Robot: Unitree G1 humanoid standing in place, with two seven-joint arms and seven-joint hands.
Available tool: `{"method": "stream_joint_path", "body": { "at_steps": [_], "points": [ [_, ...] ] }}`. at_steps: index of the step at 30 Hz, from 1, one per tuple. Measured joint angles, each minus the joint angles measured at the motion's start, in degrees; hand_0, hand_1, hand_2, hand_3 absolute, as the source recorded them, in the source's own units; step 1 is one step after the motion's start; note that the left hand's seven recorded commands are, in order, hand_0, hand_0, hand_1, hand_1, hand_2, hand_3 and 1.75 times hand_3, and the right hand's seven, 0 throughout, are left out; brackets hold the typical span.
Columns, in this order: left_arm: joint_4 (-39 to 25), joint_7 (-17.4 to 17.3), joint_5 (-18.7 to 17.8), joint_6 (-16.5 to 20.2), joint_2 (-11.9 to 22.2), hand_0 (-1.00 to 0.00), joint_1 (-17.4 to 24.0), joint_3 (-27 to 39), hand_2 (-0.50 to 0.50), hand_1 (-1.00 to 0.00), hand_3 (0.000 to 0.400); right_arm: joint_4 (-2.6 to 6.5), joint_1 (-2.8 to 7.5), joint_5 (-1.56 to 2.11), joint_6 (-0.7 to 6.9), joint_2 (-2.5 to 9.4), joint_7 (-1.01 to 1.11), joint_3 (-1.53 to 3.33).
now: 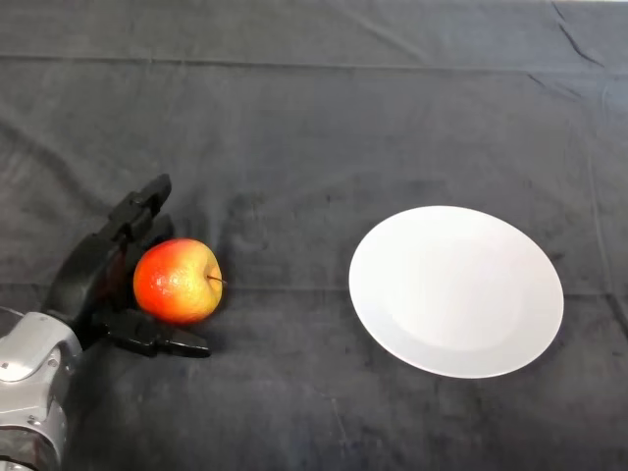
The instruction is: Move the apple to the plate
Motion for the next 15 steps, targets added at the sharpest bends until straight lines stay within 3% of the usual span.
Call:
{"method": "stream_joint_path", "body": {
  "at_steps": [4,6,8,9,15],
  "points": [
    [0.0,-0.57,0.58,-0.51,-0.02,0.0,0.0,-0.25,0.0,0.0,0.0,0.0,0.0,0.0,0.0,0.0,0.0,0.0],
    [0.0,-0.92,0.81,-0.85,-0.01,-0.51,-0.01,-0.63,-0.25,0.0,0.202,0.0,0.0,0.0,0.0,0.0,0.0,0.0],
    [0.0,-1.1,0.86,-1.03,-0.02,-0.88,-0.01,-0.95,-0.44,0.0,0.353,0.0,0.0,0.0,0.0,0.0,0.0,0.0],
    [0.0,-1.14,0.87,-1.07,-0.01,-1.0,-0.02,-1.14,-0.5,0.0,0.4,0.0,0.0,0.0,0.0,0.0,0.0,0.0],
    [0.0,-1.59,1.01,-1.77,-0.01,-1.0,-0.04,-2.22,-0.5,0.0,0.4,0.0,0.0,0.0,0.0,0.0,0.0,0.0]
  ]
}}
